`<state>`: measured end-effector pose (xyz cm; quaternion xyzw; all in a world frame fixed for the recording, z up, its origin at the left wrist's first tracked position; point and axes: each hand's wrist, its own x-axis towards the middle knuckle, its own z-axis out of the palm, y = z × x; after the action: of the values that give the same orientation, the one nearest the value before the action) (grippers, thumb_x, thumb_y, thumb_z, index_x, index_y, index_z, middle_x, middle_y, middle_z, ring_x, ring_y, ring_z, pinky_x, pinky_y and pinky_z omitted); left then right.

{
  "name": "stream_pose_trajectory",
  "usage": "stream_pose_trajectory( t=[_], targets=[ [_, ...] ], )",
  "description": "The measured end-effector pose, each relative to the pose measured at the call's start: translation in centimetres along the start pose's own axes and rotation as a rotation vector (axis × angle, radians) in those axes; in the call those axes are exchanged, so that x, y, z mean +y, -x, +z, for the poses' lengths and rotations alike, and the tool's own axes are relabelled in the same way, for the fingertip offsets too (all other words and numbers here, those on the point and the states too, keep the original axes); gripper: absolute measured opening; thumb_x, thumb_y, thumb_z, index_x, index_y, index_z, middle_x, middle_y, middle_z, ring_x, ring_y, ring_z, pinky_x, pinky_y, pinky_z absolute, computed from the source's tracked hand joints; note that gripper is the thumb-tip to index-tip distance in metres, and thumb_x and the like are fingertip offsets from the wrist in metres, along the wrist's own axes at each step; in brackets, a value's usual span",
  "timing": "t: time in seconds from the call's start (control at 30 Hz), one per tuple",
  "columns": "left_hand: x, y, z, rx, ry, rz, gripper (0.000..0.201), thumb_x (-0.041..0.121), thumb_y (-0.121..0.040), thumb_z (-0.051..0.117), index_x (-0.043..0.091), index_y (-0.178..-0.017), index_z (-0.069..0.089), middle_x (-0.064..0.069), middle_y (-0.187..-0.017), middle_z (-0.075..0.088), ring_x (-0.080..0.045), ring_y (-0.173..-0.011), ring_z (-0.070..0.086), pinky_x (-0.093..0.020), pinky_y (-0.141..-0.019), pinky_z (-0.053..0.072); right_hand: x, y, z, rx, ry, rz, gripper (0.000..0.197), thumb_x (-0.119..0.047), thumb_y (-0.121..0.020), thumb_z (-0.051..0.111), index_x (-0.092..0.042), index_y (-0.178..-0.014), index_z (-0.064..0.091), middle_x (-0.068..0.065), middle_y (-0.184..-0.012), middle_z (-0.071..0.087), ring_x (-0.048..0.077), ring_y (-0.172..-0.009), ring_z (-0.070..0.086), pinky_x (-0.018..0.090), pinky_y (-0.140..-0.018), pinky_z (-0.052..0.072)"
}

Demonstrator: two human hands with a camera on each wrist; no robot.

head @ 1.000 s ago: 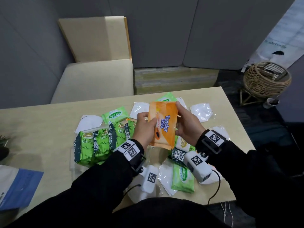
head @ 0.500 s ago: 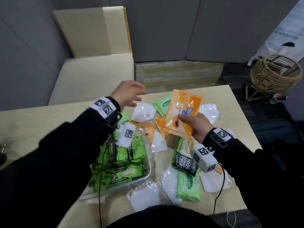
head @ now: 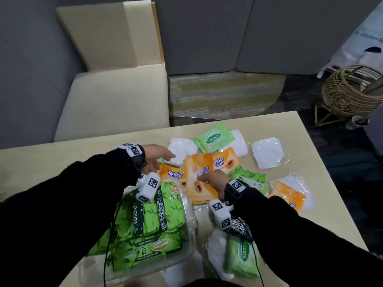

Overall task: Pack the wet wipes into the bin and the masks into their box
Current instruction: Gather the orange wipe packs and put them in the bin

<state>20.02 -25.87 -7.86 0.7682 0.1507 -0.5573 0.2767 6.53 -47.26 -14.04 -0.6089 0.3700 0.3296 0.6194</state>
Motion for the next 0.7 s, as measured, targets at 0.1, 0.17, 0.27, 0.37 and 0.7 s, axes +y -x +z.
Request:
stream_pose_trajectory(
  t=[0.1,0.17,0.27,0.37,0.7],
  targets=[
    [-0.7,-0.8,1.2,-0.091,0.059,-0.059,0.060,0.045,-0.096,0.064,0.017,-0.147,0.052,-0.030,-0.150,0.037,-0.046,-0.129,0.053,-0.047,-0.100,0.047,-0.1,-1.6,0.4,-0.012,0.017,-0.009,0.045,-0.020,-0.069,0.086,0.004,-0.104,0.071,0.026,-0.097,0.077,0.044,-0.095,0.075,0.066,-0.090,0.056],
    [-0.6,-0.5,1.6,-0.107,0.098,-0.047,0.053,0.042,-0.101,0.058,0.012,-0.144,0.054,-0.027,-0.142,0.043,-0.042,-0.121,0.059,-0.045,-0.091,0.051,0.2,-2.7,0.4,-0.030,0.021,-0.016,0.065,-0.023,-0.058,0.091,0.004,-0.112,0.067,0.026,-0.099,0.077,0.043,-0.092,0.075,0.067,-0.088,0.057],
    [-0.2,0.3,1.6,-0.100,0.088,0.002,0.050,0.043,-0.102,0.056,0.009,-0.139,0.055,-0.019,-0.124,0.059,-0.029,-0.079,0.060,-0.036,-0.072,0.047,1.1,-4.0,0.0,-0.057,0.023,-0.041,0.067,-0.027,-0.057,0.091,0.002,-0.112,0.066,0.020,-0.103,0.077,0.038,-0.093,0.075,0.062,-0.092,0.057],
    [0.1,1.2,1.4,-0.002,0.011,0.048,0.050,0.045,-0.089,0.069,0.013,-0.127,0.065,-0.009,-0.113,0.075,-0.028,-0.075,0.067,-0.041,-0.081,0.056,-0.5,1.0,-0.4,-0.021,-0.030,-0.049,0.040,-0.019,-0.077,0.084,0.004,-0.108,0.071,0.024,-0.103,0.077,0.044,-0.097,0.074,0.062,-0.092,0.057],
    [4.3,9.4,4.8,0.203,-0.111,0.420,0.053,0.052,-0.089,0.073,0.017,-0.127,0.061,-0.002,-0.119,0.067,-0.022,-0.104,0.069,-0.036,-0.084,0.054,0.5,9.9,-9.5,-0.021,-0.565,-0.310,0.029,-0.004,-0.097,0.061,0.003,-0.124,0.066,0.024,-0.116,0.074,0.036,-0.096,0.076,0.048,-0.083,0.063]
  ],
)
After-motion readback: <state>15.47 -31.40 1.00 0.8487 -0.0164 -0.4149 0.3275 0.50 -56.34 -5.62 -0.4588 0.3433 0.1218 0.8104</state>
